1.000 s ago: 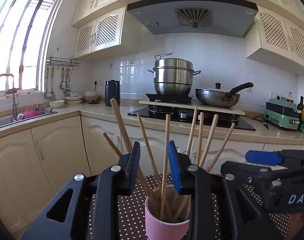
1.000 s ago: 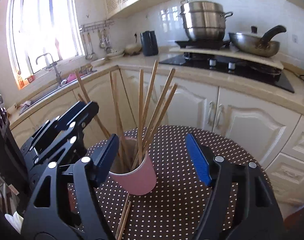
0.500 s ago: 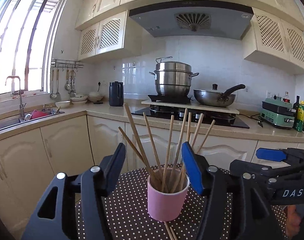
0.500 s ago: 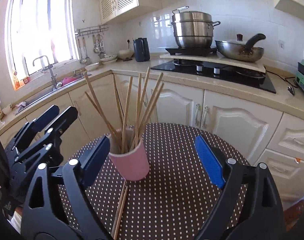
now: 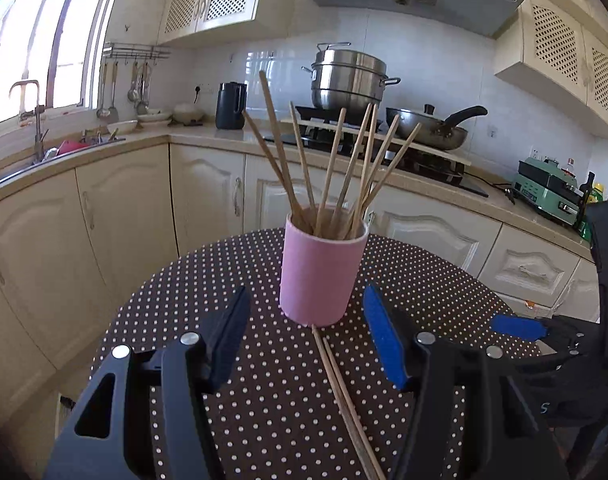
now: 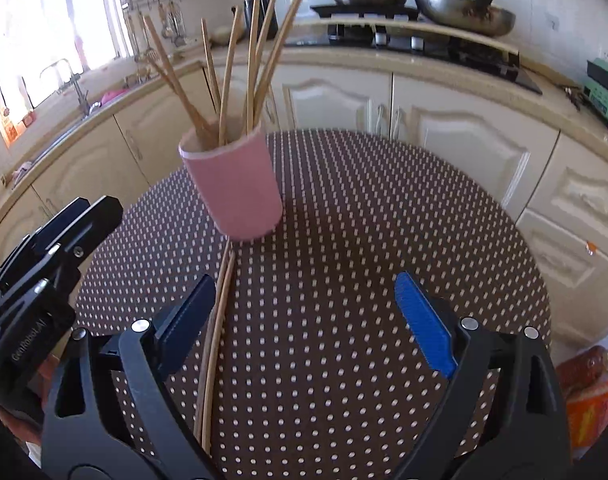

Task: Organize utensils
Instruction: 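Withdraw both tools from the cup back over the remaining chopsticks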

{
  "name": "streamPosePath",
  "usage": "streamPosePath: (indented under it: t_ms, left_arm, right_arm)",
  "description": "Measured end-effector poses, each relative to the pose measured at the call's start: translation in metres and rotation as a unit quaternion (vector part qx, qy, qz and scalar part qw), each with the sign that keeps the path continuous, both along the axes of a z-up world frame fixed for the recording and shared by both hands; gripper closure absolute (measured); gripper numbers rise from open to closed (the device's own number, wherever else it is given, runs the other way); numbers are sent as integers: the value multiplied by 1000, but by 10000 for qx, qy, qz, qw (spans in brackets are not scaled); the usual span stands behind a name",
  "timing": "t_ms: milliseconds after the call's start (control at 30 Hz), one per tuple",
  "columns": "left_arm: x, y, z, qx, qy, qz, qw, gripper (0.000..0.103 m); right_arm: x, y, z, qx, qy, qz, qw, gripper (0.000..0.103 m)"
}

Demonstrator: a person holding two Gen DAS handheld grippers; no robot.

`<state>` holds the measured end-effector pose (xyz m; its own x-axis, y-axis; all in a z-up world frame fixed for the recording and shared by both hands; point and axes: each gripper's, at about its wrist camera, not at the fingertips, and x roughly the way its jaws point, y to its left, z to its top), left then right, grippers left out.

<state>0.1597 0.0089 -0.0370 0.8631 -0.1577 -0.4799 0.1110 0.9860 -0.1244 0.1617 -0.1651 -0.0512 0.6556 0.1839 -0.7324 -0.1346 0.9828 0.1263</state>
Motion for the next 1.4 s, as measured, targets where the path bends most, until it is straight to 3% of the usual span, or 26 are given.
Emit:
streamPosePath:
  t_ms: [200,533,733,1000,1400]
  left_arm:
    - [-6,19,-24,-108,540,156,9984,44]
    - [-7,30,-59,-180,1273,235,9914,44]
    - [0,36,-68,-404,1415,62,9891,43]
    - [5,48,-74,-777,1525,-1,9852,41]
    - [14,59,-80,-831,1705,31,9818,41]
  right_arm:
    - [-5,13,-31,-39,380,53,9993,13]
    - [-6,39,-60,-309,618,125,9975,13]
    - [-10,61,-68,-419,485,368,9973,12]
    - [-4,64,-70,-323,417,-142,9985,11]
    - [11,60,-67,-412,471,-405,9972,7]
